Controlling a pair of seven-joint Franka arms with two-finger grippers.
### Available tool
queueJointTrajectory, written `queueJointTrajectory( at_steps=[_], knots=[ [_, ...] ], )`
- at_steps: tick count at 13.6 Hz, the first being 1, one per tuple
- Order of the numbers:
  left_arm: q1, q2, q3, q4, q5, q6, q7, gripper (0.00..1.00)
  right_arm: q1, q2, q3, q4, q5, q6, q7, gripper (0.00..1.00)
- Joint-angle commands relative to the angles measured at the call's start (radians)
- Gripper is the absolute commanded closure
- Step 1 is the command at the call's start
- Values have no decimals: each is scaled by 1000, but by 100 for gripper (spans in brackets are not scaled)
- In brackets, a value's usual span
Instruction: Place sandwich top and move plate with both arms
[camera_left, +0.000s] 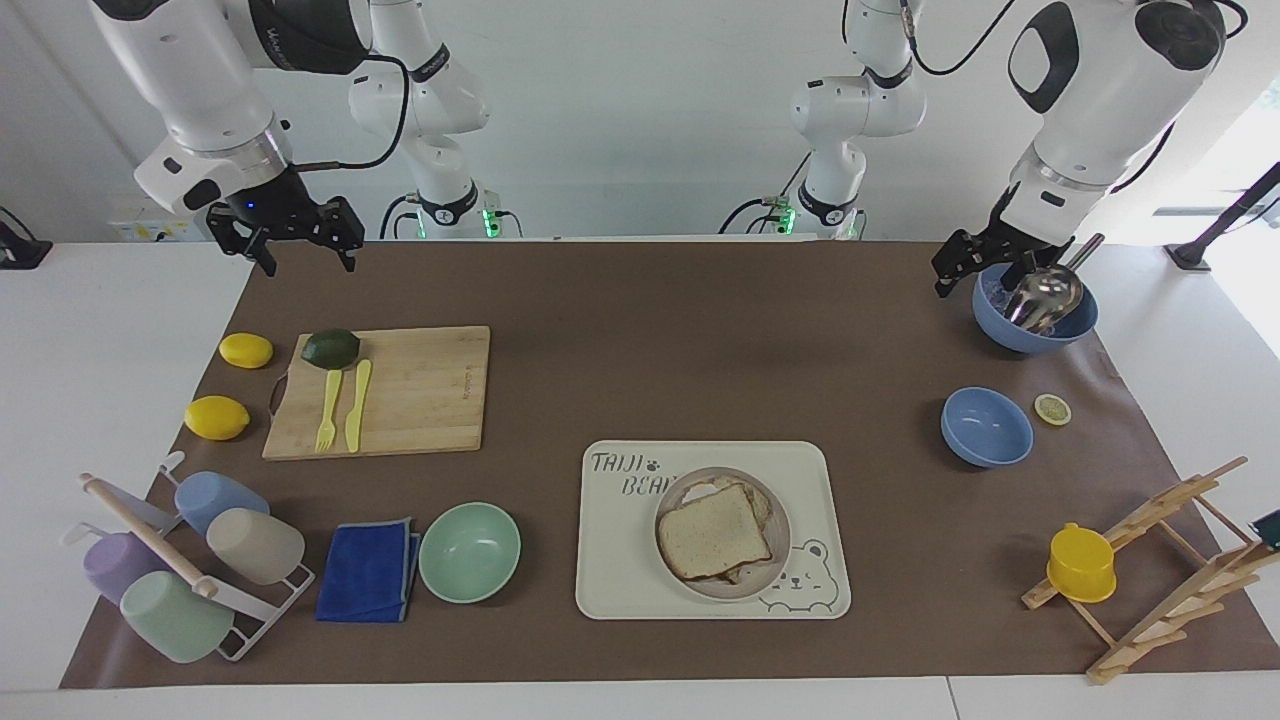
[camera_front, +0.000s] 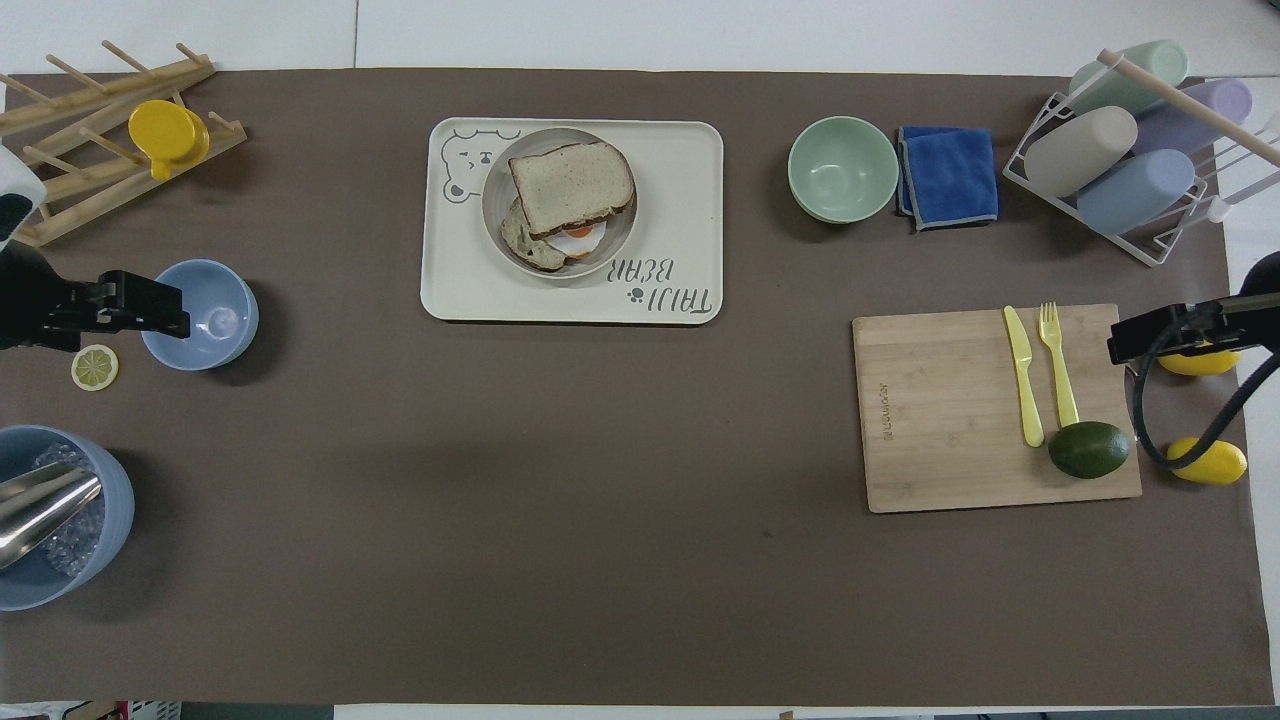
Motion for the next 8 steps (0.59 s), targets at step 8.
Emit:
queueJointTrajectory(
  at_steps=[8],
  knots=[
    [13, 19, -18, 24, 18, -21, 16, 0, -3, -11, 2, -2, 31, -18, 10, 0]
  ],
)
